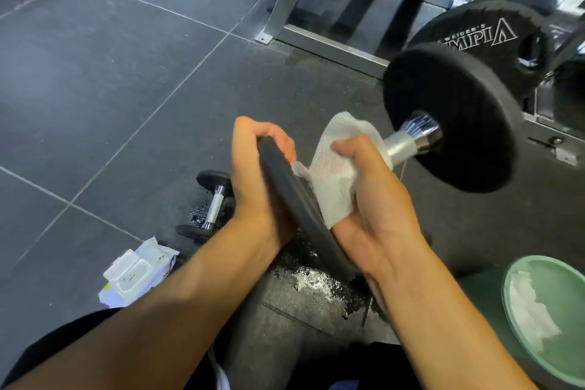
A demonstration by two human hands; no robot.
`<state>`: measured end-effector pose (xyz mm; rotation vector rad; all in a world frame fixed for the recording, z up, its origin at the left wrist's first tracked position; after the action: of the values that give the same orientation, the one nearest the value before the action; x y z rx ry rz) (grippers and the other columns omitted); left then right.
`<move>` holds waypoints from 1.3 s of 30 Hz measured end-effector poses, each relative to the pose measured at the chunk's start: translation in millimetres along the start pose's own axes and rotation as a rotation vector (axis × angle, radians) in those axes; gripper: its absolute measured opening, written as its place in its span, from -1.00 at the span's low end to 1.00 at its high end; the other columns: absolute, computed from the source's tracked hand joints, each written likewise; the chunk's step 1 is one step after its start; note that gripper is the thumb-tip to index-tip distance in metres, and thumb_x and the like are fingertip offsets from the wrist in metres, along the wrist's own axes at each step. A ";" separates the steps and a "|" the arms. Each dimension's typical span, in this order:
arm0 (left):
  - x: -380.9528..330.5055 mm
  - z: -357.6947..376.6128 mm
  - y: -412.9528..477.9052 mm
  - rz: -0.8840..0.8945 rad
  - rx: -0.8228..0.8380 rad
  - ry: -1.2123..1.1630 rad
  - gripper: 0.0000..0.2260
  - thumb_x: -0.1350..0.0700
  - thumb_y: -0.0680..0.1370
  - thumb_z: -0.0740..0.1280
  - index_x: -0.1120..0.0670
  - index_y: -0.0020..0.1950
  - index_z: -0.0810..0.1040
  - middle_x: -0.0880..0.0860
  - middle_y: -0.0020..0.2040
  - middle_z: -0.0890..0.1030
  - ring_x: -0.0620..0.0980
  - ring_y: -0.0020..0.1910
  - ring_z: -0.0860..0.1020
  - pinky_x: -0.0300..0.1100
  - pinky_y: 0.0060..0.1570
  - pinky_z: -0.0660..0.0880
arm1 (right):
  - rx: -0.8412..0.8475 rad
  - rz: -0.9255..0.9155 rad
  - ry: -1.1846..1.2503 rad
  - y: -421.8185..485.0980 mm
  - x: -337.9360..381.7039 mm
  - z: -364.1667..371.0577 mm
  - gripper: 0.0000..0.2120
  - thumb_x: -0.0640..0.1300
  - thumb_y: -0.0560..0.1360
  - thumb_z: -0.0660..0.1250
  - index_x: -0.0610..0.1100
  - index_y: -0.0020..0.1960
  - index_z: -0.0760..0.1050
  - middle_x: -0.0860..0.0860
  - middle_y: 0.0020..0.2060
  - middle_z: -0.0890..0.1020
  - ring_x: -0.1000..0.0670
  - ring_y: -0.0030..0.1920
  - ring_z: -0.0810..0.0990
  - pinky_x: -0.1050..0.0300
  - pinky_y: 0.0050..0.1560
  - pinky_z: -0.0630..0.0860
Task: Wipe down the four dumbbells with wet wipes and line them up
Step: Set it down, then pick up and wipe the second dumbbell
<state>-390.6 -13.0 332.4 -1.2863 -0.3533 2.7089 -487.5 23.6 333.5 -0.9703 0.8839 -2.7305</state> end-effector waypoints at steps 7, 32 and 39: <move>-14.6 3.8 -6.7 0.470 0.541 0.425 -0.59 0.13 0.62 0.05 0.19 -0.09 0.69 0.22 -0.09 0.68 0.17 0.06 0.54 0.04 0.21 0.38 | -0.026 0.163 0.174 -3.2 7.1 -19.9 -0.84 -0.09 0.54 0.23 -0.18 -0.07 0.48 -0.12 -0.40 0.55 -0.07 -0.44 0.59 0.17 -0.40 0.55; -1.6 -20.6 -6.0 -0.779 0.351 0.252 -0.17 -0.66 0.39 0.13 -0.01 0.21 0.67 0.23 0.22 0.57 0.30 0.28 0.59 0.62 0.18 0.41 | 0.118 0.074 0.081 -6.8 24.9 -24.2 -0.33 -0.11 0.32 0.42 -0.29 0.40 0.45 -0.27 -0.12 0.71 -0.18 -0.21 0.72 -0.06 -0.15 0.71; 7.1 -7.4 -9.2 -0.443 0.254 0.040 -0.68 -0.20 0.41 0.39 -0.01 -0.03 0.47 0.17 -0.13 0.44 0.11 -0.24 0.49 -0.06 -0.18 0.52 | 0.125 0.030 0.049 2.8 13.8 -26.3 -0.58 -0.22 0.54 0.33 -0.24 0.38 0.40 -0.32 0.05 0.65 -0.25 0.04 0.68 -0.26 0.26 0.56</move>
<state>-389.2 -1.5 325.0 -1.0449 -0.2442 2.2680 -514.7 30.2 323.1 -0.8631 0.7184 -2.7566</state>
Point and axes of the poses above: each hand's wrist, its own y-axis towards the middle knuckle, its own z-axis out of the palm, x = y × z, the point moved 2 cm from there along y, towards the middle knuckle
